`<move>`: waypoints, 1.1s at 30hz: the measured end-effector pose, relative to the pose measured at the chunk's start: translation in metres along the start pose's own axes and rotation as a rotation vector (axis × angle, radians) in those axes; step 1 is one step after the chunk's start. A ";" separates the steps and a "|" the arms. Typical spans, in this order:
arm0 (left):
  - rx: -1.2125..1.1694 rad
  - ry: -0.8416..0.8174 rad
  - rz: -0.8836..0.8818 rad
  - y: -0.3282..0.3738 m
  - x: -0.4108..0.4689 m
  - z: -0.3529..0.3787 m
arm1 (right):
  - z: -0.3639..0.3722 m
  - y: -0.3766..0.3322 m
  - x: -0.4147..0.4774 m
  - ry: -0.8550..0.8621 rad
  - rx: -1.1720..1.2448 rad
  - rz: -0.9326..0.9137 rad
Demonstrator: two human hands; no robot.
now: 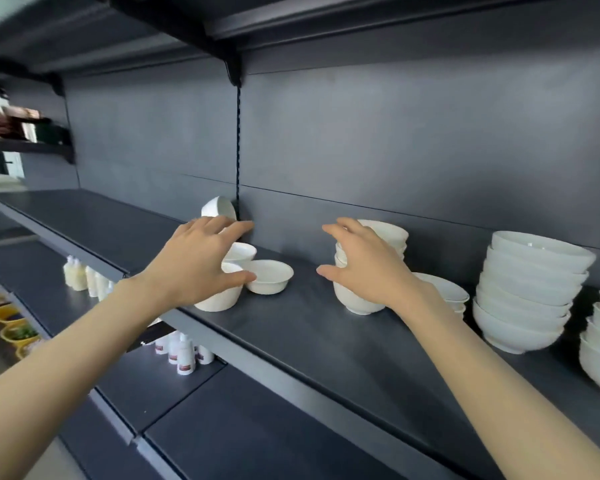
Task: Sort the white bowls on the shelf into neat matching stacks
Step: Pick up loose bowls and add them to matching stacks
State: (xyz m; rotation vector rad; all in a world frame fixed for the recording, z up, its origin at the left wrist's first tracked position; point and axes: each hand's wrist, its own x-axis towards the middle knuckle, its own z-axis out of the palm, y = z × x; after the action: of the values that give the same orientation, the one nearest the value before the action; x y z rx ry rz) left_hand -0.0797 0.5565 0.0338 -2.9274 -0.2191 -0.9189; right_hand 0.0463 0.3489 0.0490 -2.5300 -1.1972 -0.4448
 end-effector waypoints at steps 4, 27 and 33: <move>0.003 -0.042 -0.052 -0.038 0.001 0.009 | 0.021 -0.020 0.030 -0.046 0.067 -0.042; -0.621 -0.423 0.240 -0.146 0.118 0.123 | 0.126 -0.038 0.090 -0.069 0.301 0.554; -0.502 -0.563 0.301 -0.132 0.152 0.157 | 0.149 -0.025 0.099 -0.140 0.407 0.621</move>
State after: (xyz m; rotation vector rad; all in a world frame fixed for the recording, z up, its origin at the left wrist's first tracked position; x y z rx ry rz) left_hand 0.1113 0.7210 -0.0049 -3.4636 0.4893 -0.0945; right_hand 0.1079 0.4915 -0.0427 -2.4162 -0.4217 0.1186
